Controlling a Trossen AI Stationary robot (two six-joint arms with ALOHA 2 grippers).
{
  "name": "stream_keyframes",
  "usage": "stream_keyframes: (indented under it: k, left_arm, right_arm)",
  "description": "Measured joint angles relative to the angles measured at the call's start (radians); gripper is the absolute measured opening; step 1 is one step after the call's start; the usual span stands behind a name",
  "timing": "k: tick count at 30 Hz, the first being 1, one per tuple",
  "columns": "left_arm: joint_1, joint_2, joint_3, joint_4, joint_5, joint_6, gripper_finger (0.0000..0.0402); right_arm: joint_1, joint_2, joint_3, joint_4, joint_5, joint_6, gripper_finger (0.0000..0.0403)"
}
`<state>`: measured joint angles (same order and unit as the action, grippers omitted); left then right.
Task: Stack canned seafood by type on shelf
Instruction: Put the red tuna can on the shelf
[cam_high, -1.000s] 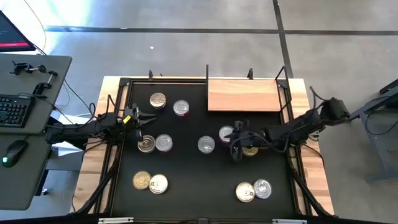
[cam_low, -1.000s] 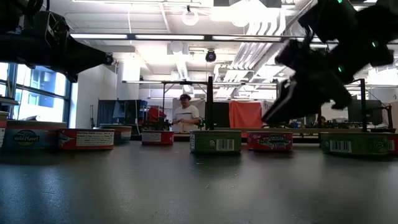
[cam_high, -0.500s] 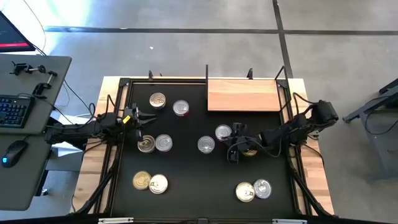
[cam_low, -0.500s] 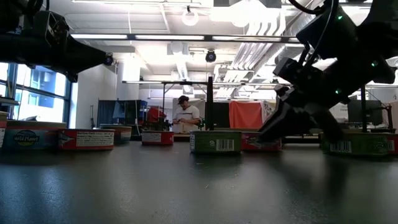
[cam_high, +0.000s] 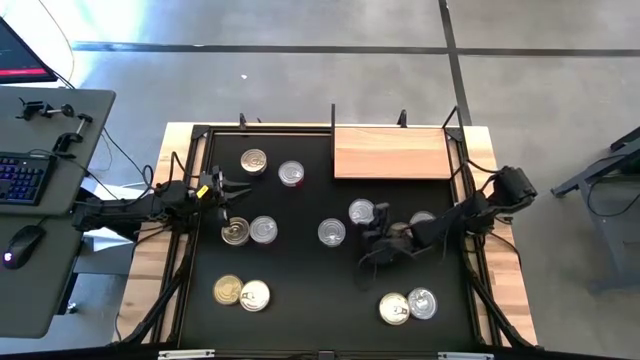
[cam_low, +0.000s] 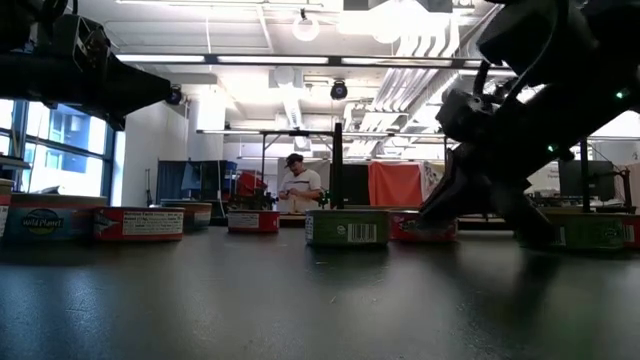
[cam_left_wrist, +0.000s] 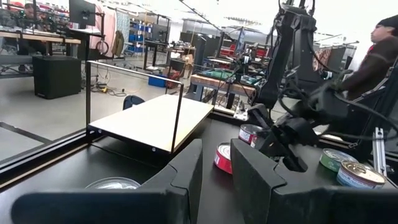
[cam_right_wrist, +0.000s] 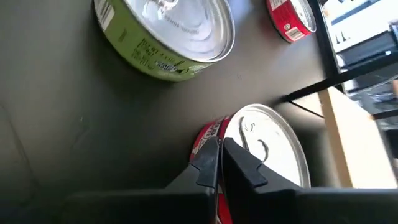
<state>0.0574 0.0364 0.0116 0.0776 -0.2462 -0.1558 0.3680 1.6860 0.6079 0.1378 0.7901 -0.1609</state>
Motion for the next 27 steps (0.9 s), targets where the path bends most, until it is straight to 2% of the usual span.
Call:
stream_keyframes:
  k: [5, 11, 18, 23, 27]
  left_arm:
    - [0.0, 0.0, 0.0, 0.0, 0.0, 0.0, 0.0073]
    - [0.0, 0.0, 0.0, -0.001, 0.0, 0.0, 0.0073]
    - [0.0, 0.0, 0.0, -0.002, 0.0, 0.0, 0.0073]
    - [0.0, 0.0, 0.0, -0.003, 0.0, 0.0, 0.0073]
    - [0.0, 0.0, 0.0, -0.005, 0.0, 0.0, 0.0073]
  right_arm:
    - [0.02, -0.004, 0.071, 0.0, 0.159, -0.119, 0.0]
    - [-0.013, -0.008, 0.121, 0.003, 0.181, -0.226, 0.0002]
    - [-0.138, -0.009, 0.154, 0.006, 0.187, -0.293, 0.0001]
    - [-0.182, -0.027, 0.193, -0.009, 0.138, -0.282, 0.0]
    - [-0.206, -0.126, 0.205, -0.144, -0.004, -0.178, 0.0013]
